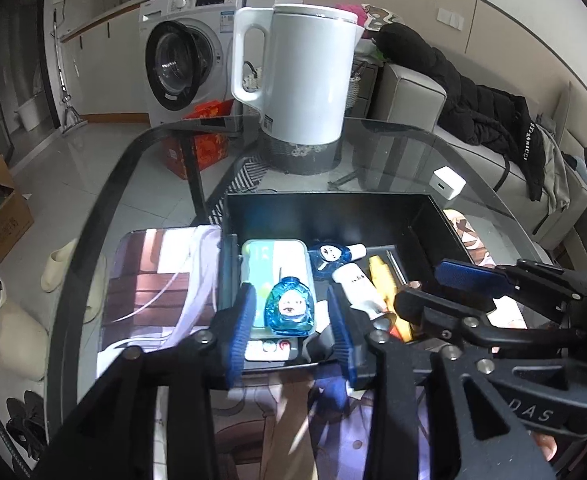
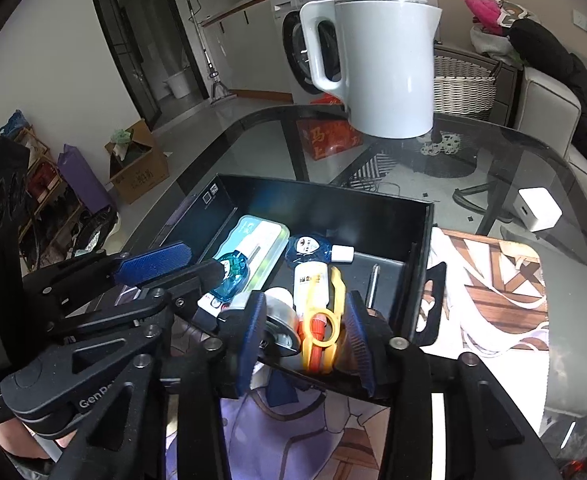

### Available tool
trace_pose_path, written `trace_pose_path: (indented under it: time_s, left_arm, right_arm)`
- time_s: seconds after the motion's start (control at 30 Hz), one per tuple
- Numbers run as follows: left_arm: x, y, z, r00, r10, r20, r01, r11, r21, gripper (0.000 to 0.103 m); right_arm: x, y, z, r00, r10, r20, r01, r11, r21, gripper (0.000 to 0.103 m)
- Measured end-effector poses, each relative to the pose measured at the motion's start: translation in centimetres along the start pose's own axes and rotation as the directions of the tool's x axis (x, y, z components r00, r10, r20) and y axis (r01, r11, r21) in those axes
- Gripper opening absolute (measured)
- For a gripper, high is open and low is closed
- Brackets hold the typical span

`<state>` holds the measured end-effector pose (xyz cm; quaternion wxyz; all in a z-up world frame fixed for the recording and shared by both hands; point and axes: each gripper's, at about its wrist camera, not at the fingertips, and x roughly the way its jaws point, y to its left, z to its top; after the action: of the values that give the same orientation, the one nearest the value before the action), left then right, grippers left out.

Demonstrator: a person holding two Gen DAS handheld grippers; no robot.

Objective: Organize rigid objects

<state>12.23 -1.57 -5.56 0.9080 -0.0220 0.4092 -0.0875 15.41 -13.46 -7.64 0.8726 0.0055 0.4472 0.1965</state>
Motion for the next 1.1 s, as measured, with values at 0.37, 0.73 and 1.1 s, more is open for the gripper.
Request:
trace_pose_path:
  time_s: [0.37, 0.73, 1.1]
  left_arm:
    - [-2.9, 0.0, -0.4, 0.997, 0.03, 0.074, -0.028, 0.999, -0.028, 0.066]
    - [-6.0, -0.2, -1.8, 0.979, 0.14, 0.151, -0.137, 0.99, -0.026, 0.09]
    - [-8.8, -0.6, -2.7, 0.966, 0.151, 0.209, -0.152, 0.988, -0.008, 0.091]
  right_arm:
    - [-3.3, -0.4, -1.0, 0.996, -0.008, 0.086, 0.005, 1.0, 0.031, 0.067]
    - [-7.6, 0.1, -2.1, 0.984, -0.006, 0.179, -0.004, 0.999, 0.052, 0.086]
    - [-11.0, 1.4, -3.5, 0.964, -0.038, 0.262, 0.022, 0.998, 0.062, 0.101]
